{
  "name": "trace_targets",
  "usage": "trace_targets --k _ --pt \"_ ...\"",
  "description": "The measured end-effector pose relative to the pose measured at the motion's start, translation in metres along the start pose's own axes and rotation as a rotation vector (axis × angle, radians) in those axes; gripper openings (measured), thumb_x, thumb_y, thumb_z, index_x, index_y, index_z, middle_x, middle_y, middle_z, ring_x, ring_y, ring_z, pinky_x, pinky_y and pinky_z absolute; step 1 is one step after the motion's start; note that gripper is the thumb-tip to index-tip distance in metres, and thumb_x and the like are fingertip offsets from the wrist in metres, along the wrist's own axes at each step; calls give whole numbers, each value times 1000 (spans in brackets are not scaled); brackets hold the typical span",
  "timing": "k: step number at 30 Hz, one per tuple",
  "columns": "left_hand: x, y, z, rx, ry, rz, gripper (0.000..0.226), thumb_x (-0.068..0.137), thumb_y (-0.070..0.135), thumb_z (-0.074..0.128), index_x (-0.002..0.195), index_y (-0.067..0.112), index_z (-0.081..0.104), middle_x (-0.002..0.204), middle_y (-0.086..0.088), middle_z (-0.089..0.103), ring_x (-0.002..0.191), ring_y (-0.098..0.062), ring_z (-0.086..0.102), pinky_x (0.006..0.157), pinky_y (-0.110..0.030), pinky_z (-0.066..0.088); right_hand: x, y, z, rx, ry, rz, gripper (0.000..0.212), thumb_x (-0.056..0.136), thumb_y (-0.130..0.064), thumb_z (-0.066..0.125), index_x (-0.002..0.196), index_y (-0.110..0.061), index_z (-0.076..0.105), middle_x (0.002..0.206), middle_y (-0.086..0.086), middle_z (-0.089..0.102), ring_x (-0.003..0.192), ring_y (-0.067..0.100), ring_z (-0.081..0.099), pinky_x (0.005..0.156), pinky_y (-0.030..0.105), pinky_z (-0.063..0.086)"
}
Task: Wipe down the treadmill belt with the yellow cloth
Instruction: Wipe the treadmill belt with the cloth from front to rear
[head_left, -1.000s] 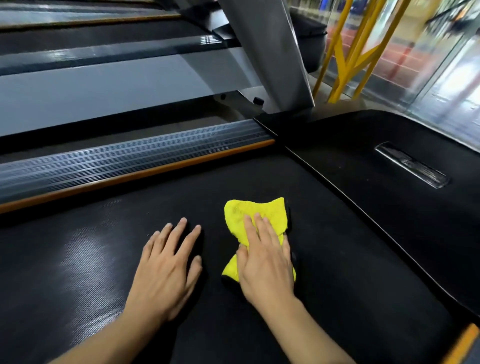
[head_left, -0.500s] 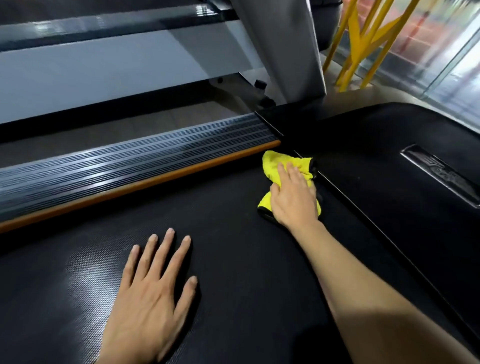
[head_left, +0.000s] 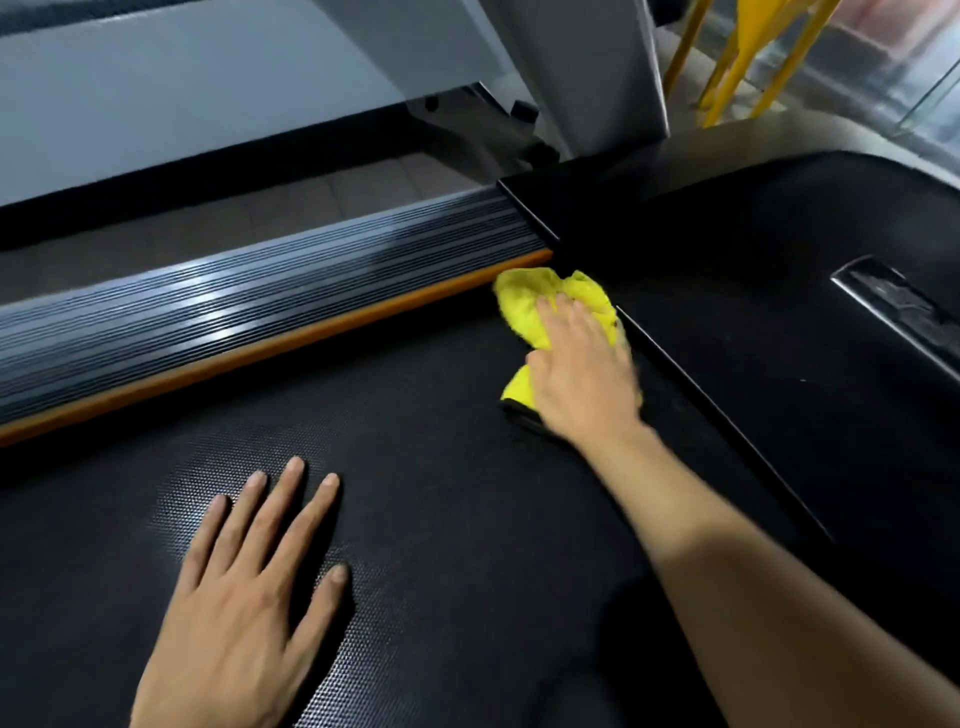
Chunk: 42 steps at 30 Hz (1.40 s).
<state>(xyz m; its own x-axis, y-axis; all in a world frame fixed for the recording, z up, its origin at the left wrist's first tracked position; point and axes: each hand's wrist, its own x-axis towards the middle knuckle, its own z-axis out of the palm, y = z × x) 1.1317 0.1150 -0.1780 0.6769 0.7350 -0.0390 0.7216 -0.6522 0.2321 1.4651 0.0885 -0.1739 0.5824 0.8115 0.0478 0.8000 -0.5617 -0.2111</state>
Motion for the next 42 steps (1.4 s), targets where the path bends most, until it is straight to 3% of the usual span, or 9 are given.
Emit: trace_targets --k 4,7,10,13,17,21,31,37,42 --pt "1 3 -1 -20 3 -4 68 92 55 34 157 36 26 167 7 21 156 -17 13 124 -48 14 2 -7 0 68 35 40 55 98 -30 33 152 -21 34 162 2 27 150 18 22 118 50 22" --pt "-1 0 2 -6 25 -4 67 92 55 35 156 33 32 166 5 25 155 -19 16 124 -49 15 -35 -73 10 187 81 -215 45 89 -25 42 127 -14 63 140 12 57 130 30 52 98 45 40" --pt "0 -5 9 18 85 12 70 96 58 27 145 15 52 159 -7 38 151 -27 28 121 -53 22 -79 -135 26 207 -95 -546 54 91 -27 54 144 -21 46 155 2 41 143 17 33 113 40 18" --pt "1 -5 8 20 113 31 67 95 56 31 146 18 51 159 -8 40 150 -28 31 120 -55 25 -74 -129 27 194 -130 -593 62 92 -31 52 152 -27 36 163 -5 24 149 10 19 120 40 6" --pt "3 5 -5 -47 93 0 68 87 49 40 153 29 40 164 2 31 153 -22 24 123 -52 20 -42 -39 2 151 -34 -256 67 83 -37 32 147 -20 46 155 5 41 142 22 39 111 52 35" --pt "2 5 -1 -41 71 -13 70 86 49 41 152 28 42 164 1 31 153 -25 26 122 -54 21 -36 37 -20 75 -59 23 60 97 -25 37 156 -28 24 165 -3 18 151 17 17 119 51 23" --pt "1 6 -2 -31 47 -24 70 85 48 38 151 26 44 163 -2 33 151 -28 27 122 -54 20 -106 -90 10 170 -124 -413 69 87 -27 58 152 -31 34 163 -10 23 149 7 20 122 39 14" --pt "2 11 -5 -42 53 -27 70 85 47 37 152 27 42 163 -3 32 152 -27 25 123 -53 18 -81 47 -23 62 -39 83 62 94 -30 33 156 -29 25 165 -5 19 150 16 20 118 50 26" --pt "2 11 -2 -17 69 -21 70 85 47 37 151 25 43 163 -3 32 151 -29 27 122 -55 19 -87 5 -16 37 0 142 64 93 -34 37 155 -26 26 165 -1 19 150 17 21 118 51 25"
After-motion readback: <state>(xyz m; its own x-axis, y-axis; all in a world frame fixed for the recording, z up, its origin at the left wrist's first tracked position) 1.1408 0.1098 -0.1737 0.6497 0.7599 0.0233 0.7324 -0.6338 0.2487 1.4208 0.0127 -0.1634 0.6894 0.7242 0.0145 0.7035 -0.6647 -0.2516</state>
